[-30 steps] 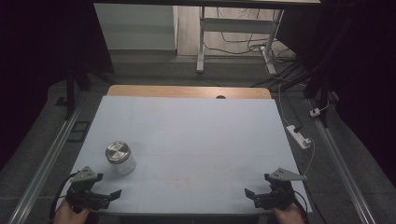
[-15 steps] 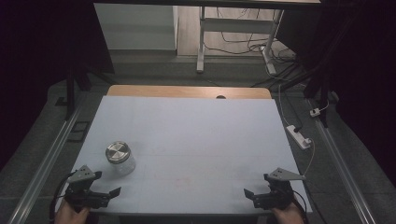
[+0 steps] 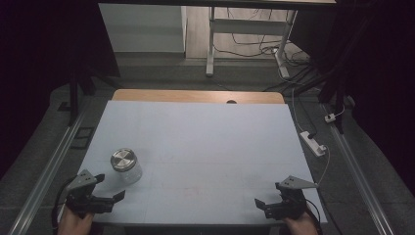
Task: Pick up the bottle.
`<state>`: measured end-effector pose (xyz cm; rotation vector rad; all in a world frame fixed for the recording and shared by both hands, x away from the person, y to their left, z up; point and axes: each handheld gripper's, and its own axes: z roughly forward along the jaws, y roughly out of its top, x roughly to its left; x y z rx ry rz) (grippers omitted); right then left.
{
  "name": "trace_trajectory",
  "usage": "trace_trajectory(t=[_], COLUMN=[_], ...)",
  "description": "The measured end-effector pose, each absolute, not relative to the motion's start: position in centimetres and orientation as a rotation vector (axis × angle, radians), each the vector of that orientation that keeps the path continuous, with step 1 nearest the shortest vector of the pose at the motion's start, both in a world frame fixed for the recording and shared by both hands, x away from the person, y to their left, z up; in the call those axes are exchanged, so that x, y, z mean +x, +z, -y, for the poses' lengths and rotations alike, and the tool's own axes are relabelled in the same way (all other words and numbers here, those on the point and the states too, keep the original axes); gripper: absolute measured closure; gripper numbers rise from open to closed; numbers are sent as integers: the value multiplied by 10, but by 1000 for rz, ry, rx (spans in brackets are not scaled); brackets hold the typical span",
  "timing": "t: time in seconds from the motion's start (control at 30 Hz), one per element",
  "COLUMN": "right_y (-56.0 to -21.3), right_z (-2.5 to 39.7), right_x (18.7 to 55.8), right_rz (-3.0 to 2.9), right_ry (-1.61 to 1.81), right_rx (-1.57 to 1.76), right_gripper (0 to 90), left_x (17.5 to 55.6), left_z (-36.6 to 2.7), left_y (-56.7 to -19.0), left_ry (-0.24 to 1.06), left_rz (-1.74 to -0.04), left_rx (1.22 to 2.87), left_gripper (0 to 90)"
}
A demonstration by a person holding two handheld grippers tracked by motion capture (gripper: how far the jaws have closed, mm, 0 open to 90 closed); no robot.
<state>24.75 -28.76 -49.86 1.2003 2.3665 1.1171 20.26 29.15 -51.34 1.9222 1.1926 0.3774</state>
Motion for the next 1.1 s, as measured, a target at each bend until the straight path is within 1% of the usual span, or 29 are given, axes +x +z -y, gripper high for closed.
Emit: trace_trajectory(t=[0.33, 0.7, 0.87, 1.1], right_y=[-499, -499, -500, -500], right_z=[286, 285, 285, 284], right_x=[248, 249, 249, 250], right_rz=[-2380, -2401, -2405, -2410], right_ry=[1111, 1097, 1095, 1089], right_rx=[1193, 1184, 1183, 1179], right_gripper=[0, 0, 0, 0], left_x=[214, 230, 239, 253], left_z=[-294, -289, -288, -283], left_y=[-516, -517, -518, -519], left_ry=[365, 439, 410, 380], left_rz=[-1170, -1166, -1173, -1188], left_rx=[1921, 1937, 1917, 1943], left_gripper=[0, 0, 0, 0])
